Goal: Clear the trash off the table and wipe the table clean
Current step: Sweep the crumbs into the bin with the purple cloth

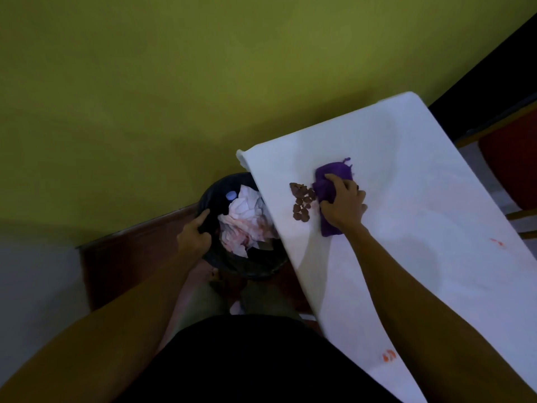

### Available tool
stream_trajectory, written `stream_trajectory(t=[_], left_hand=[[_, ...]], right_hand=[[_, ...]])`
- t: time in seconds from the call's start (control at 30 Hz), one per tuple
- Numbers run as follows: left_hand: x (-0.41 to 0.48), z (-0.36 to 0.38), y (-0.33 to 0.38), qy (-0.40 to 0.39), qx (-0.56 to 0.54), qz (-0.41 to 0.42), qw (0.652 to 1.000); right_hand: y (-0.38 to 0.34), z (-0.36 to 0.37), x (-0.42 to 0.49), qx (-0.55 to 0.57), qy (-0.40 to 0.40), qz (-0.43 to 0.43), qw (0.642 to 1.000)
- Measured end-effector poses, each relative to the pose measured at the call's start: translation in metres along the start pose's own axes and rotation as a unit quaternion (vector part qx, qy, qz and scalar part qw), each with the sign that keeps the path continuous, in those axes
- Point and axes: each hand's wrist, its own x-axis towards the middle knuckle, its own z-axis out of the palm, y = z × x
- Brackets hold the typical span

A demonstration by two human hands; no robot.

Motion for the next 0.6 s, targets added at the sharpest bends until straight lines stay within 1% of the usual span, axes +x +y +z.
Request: stream_trajectory(t=[0.07, 0.23, 0.37, 0.43, 0.47, 0.53, 0.6], left_hand=[[-0.001, 0.0, -0.002, -0.003, -0.009, 0.015, 1.0], [-0.001, 0.001, -0.003, -0.003, -0.001, 0.024, 1.0], [0.0, 0.001, -0.002, -0.001, -0.002, 0.023, 1.0], [0.0, 0.001, -0.003, -0.001, 0.0, 0.025, 1.0], [0.0, 0.002, -0.004, 0.0, 0.0, 0.029, 1.0], [-0.002, 0.001, -0.007, 0.004, 0.003, 0.031, 1.0], [-0.003, 0.001, -0.013, 0.012, 0.005, 0.029, 0.999]], right_hand=[[-0.006, 0.006, -0.001, -0.009, -0.001, -0.038, 0.999], [-0.029, 0.025, -0.018, -0.027, -0.011, -0.129, 0.991], [-0.058, 0.045, -0.039, 0.008, -0.056, -0.214, 0.975], [-0.067, 0.043, -0.041, 0.044, -0.069, -0.238, 0.968], [-0.068, 0.039, -0.039, 0.06, -0.059, -0.241, 0.967], [-0.06, 0.025, -0.032, 0.08, 0.002, -0.236, 0.969], [-0.041, 0.013, -0.023, 0.082, 0.059, -0.19, 0.977]])
